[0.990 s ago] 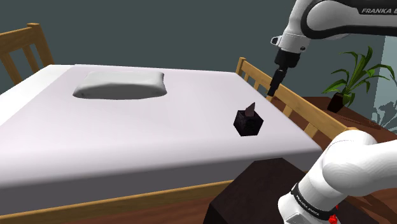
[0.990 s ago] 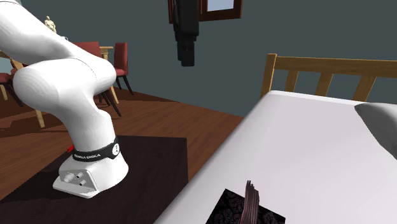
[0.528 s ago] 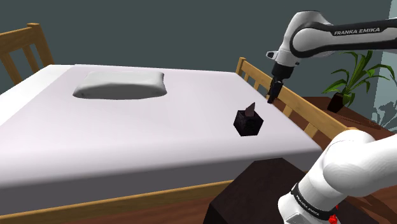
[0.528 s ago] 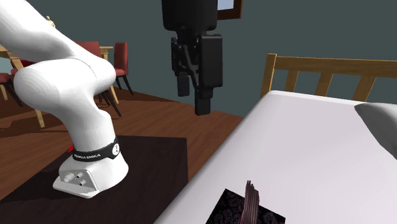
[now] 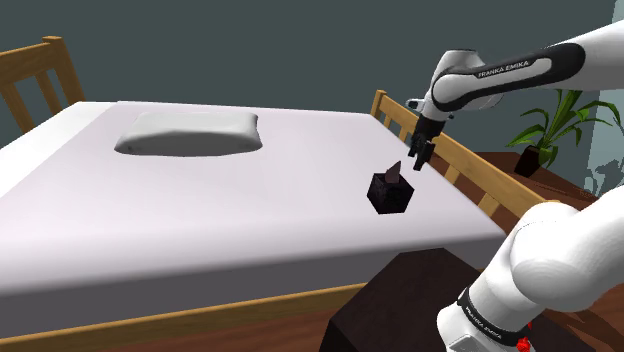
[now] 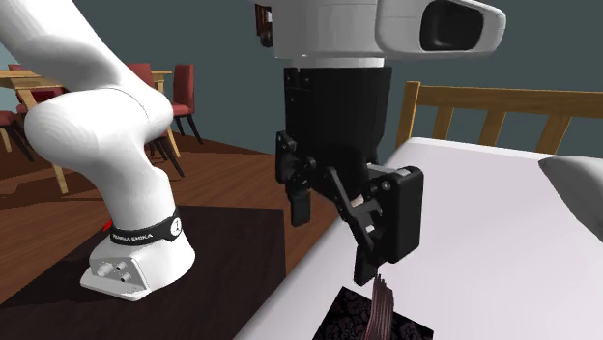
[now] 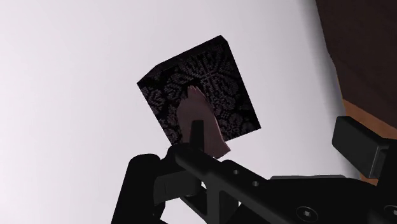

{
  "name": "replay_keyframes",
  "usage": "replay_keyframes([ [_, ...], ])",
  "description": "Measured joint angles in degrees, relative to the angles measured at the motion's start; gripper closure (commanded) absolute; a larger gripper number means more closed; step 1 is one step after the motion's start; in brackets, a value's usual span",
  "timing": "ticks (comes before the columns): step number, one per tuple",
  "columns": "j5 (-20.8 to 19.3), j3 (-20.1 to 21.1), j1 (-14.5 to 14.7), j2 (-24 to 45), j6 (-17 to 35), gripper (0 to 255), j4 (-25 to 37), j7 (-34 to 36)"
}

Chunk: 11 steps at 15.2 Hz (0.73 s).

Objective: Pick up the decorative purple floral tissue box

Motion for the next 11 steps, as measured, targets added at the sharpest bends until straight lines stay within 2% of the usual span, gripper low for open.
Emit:
replay_keyframes([
  [2, 1.1, -3.4, 1.5, 4.5, 3.6, 0, 1.2, -5.7],
  [6, 6.4, -8.8, 5.1, 14.3, 9.5, 0, 4.5, -17.1],
  [11, 9.6, -10.2, 6.1, 18.7, 13.7, 0, 4.1, -20.7],
])
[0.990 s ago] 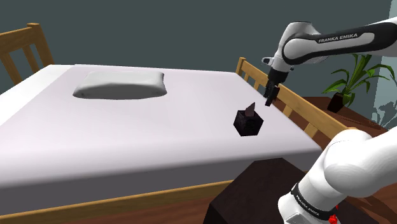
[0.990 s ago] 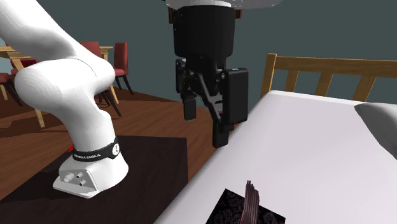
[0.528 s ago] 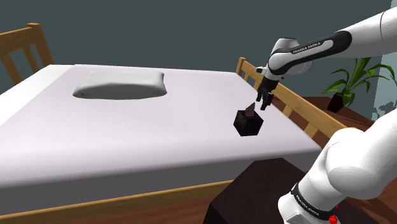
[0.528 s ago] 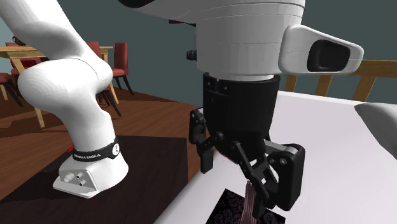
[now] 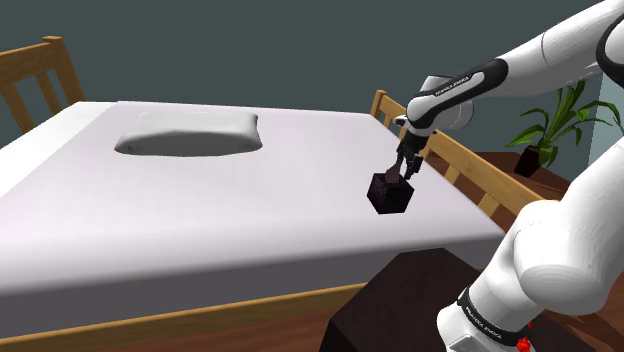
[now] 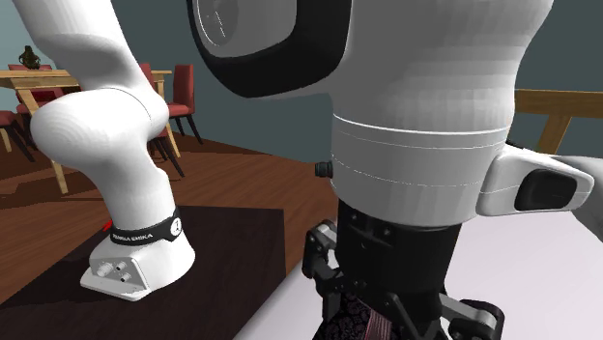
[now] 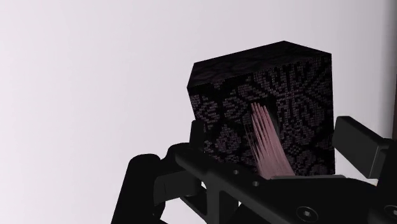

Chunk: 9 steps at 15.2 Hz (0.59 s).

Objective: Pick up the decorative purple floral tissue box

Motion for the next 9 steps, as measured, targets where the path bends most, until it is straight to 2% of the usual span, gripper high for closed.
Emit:
replay_keyframes([
  [3, 1.9, -0.5, 0.3, 2.2, 2.3, 0, -0.6, -1.6],
  [4, 2.1, -0.6, 0.3, 2.4, 2.7, 255, -0.9, -1.7],
  [9, 2.2, -0.6, 0.3, 2.5, 3.1, 255, -1.0, -1.9],
])
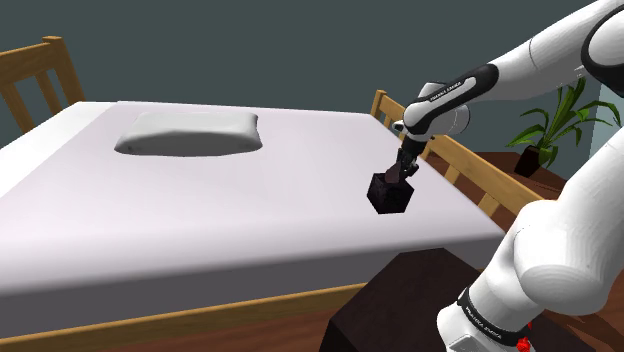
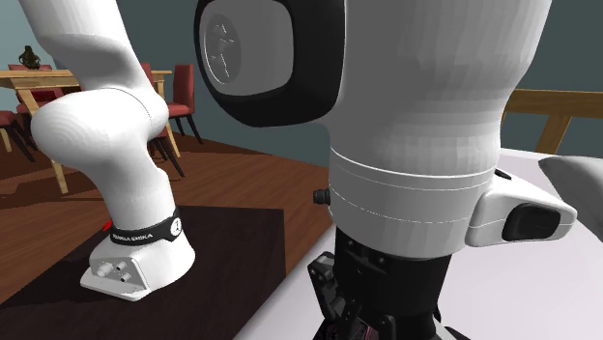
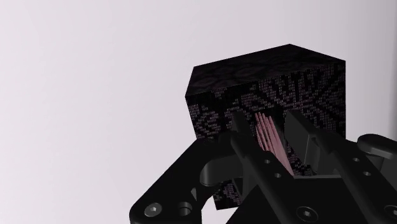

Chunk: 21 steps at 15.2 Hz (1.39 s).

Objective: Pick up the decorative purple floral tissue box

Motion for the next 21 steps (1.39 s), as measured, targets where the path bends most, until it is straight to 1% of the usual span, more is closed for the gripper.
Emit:
replay_keyframes([
  [6, -0.4, 0.1, 0.0, -0.4, -0.3, 255, 0.0, 0.3],
  [15, -4.8, 1.5, -0.9, -6.1, -7.7, 255, 2.7, 3.8],
  [21, -6.5, 2.6, -1.4, -9.0, -12.4, 255, 5.0, 5.1],
])
